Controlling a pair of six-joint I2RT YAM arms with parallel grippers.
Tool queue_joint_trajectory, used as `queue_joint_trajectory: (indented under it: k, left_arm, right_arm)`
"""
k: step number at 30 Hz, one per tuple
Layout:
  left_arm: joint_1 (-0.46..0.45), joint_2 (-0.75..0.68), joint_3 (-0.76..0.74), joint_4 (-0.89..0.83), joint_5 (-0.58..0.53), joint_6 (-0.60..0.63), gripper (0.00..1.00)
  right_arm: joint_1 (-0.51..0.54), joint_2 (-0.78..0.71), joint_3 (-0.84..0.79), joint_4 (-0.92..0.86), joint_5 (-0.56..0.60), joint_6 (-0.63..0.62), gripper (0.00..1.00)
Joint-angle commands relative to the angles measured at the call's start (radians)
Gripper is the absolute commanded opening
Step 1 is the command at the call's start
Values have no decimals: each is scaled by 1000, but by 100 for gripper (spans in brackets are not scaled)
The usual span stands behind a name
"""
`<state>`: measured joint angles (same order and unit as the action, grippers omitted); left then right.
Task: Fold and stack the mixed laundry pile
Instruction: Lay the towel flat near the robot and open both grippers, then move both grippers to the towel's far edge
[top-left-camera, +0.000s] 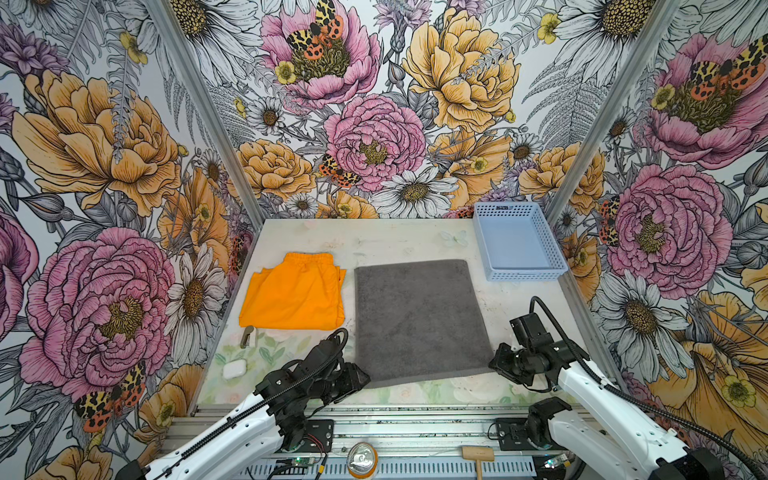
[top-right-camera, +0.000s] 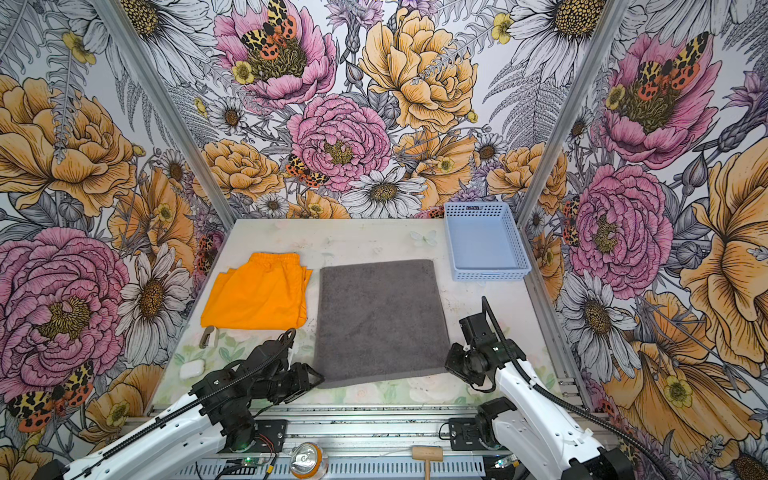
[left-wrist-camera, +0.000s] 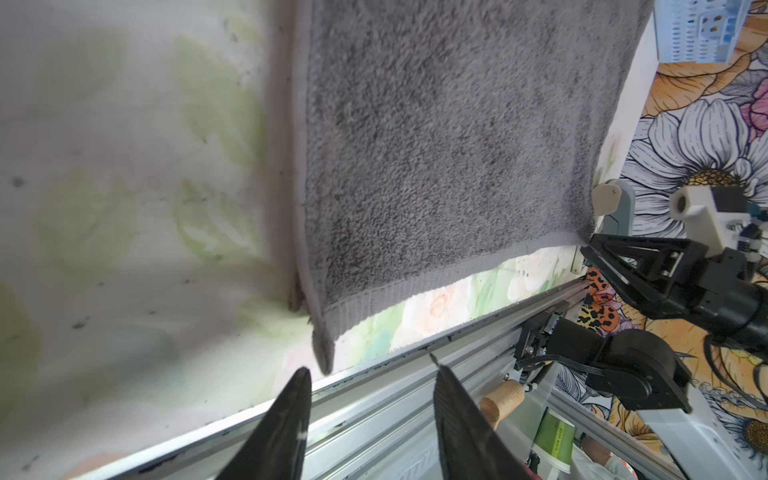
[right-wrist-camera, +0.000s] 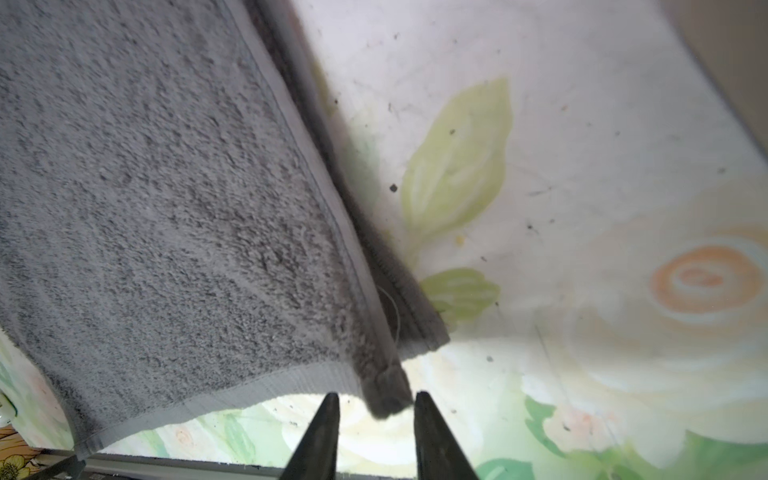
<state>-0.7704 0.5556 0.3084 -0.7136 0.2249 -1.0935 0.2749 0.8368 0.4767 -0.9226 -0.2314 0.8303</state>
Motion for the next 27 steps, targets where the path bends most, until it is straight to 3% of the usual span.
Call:
queue_joint_trajectory:
  k: [1,7,12,17,21,27]
  left_arm:
    - [-7,-12,68,-89,-97,-13,52]
    - [10,63,141,-48,-207,42,56]
    - [131,280,173,215,-113,169,59]
    - [286,534,351,338,-102,389,62]
    - [411,718,473,472,-61,500,62]
    - [499,1028,692,554,14,622,51]
  right_arm:
    - [7,-32,69,-72,34,4,33]
    - [8,22,193,-88,133,-58,33]
    - [5,226,269,123,127,-159,36]
    - [-19,465,422,323,158,-258,36]
    - [-72,653,571,449,116,-312,36]
    - [-100,935,821,479,85,-391,36]
